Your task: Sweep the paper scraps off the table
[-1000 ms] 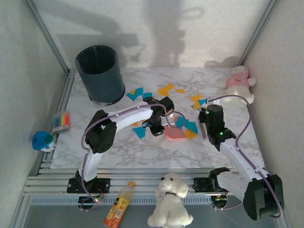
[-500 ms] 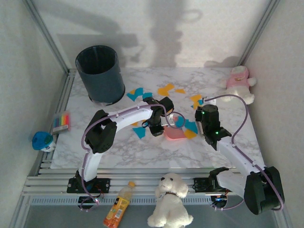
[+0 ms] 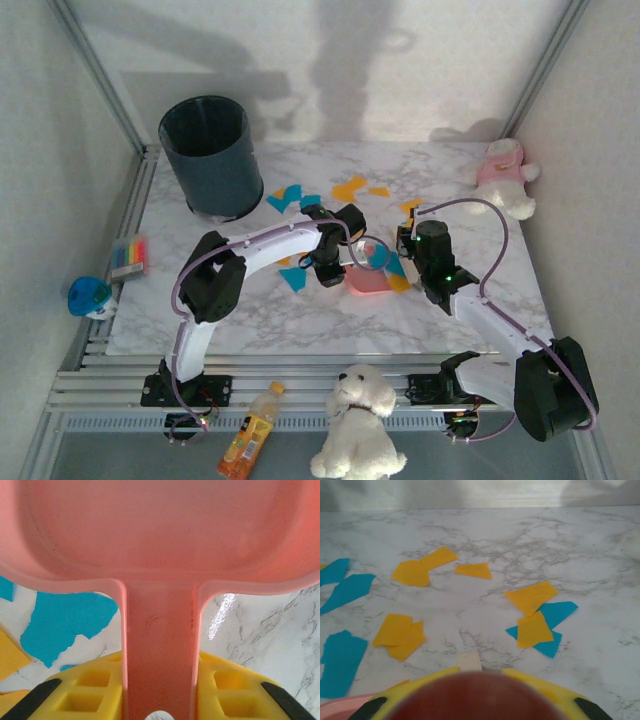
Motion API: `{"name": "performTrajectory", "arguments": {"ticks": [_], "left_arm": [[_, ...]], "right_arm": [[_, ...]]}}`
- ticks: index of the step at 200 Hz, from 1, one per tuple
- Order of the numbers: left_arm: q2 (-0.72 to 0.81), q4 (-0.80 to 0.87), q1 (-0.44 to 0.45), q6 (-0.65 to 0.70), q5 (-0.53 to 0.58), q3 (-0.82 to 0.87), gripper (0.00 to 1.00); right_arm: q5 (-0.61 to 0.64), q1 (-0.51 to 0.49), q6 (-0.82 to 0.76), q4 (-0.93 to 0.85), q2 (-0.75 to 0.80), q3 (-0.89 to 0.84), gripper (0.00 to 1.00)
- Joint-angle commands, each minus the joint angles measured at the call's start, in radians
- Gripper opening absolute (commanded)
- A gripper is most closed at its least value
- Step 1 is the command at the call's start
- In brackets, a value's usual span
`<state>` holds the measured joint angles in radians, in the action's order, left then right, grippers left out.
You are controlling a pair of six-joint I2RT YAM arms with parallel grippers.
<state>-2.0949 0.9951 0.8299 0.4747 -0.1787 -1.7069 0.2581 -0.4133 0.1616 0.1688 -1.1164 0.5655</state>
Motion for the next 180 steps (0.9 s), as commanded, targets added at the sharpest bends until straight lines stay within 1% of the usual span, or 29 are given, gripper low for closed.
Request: {"name": "performTrajectory", "arguments": {"ticks": [1,64,180], "left_arm": [[-0.024,0.032,0.008,0.021,-0.002,-0.006,0.00],[-0.028,0.021,0.010,0.021,-0.013,-0.013,0.00],[-0.023,0.005,0.012,0.019,-0.030,-0.011,0.00]], "right_arm": [[-0.082,-0.012,0.053,-0.024,0.009,0.006,0.00],[-0.121,-0.014,0.089,-0.042,0.033,0.020,0.00],[-0.141,-0.012,0.114,-0.074,0.090,0.037,0.00]]}}
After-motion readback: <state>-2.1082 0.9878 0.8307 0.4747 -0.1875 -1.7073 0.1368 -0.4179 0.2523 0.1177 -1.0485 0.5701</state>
